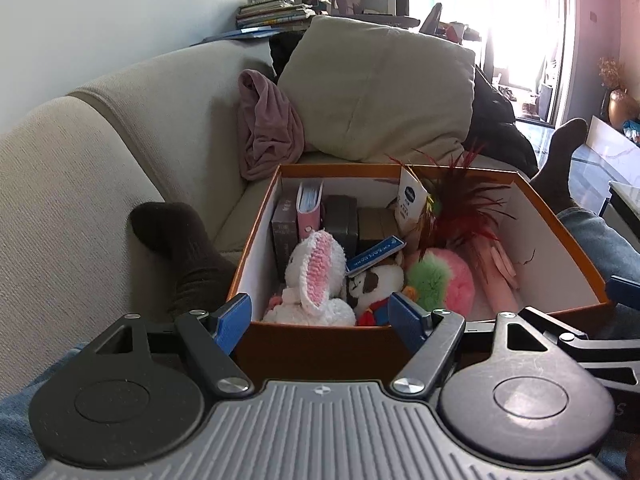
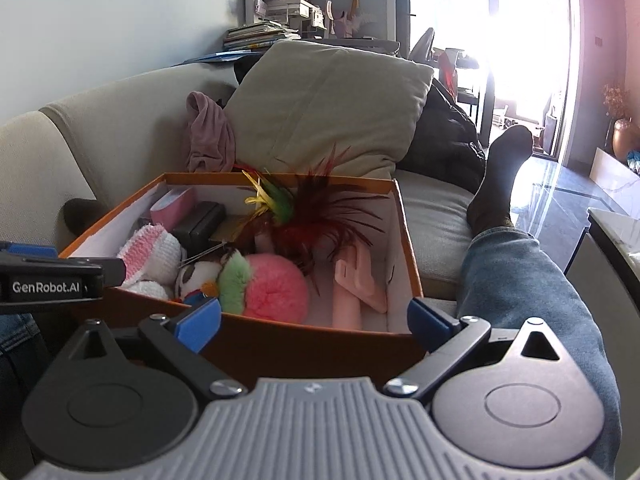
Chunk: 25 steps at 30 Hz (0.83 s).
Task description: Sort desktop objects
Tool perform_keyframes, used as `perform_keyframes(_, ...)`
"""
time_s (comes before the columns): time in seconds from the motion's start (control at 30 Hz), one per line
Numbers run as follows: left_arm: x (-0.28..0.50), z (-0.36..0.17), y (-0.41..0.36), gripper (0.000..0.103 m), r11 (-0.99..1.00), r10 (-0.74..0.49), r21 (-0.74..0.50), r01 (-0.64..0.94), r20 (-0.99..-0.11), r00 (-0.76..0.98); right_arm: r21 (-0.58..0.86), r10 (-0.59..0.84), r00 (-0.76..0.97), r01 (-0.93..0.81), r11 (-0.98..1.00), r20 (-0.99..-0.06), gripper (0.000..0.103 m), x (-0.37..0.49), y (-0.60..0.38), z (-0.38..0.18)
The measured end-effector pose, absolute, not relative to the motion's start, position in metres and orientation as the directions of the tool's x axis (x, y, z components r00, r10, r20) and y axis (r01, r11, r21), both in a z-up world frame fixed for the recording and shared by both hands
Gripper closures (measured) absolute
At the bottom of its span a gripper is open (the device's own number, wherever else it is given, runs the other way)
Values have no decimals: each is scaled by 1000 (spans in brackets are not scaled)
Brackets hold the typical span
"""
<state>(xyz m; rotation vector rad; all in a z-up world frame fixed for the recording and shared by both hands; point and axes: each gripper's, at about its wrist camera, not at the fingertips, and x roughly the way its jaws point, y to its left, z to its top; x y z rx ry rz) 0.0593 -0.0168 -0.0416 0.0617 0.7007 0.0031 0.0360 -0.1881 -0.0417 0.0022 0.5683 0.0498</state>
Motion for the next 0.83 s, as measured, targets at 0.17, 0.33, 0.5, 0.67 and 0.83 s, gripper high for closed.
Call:
perform_keyframes(0.17,59,-41,-17,14,998,22,57,19,-644,765,17,49,841,-47,999,-538,3,36,-188,-42)
perform_keyframes(0.33,59,-41,-17,14,998,21,59,23,-643,765,10,45,841,-47,999,-540,3,36,-187,-42)
perform_keyframes(0.5,59,-41,-17,14,998,21,60,23,-643,765,-3,39,840,-48,999,-541,2,36,-185,-42)
perform_keyframes(0.67,58,-42,-18,14,998,22,61,23,-643,766,-3,38,840,-48,999,-541,2,36,-185,-42)
perform_keyframes(0.83,59,-42,-18,14,998,24,64,23,-642,767,-5,37,840,-48,999,-541,2,36,-184,-42)
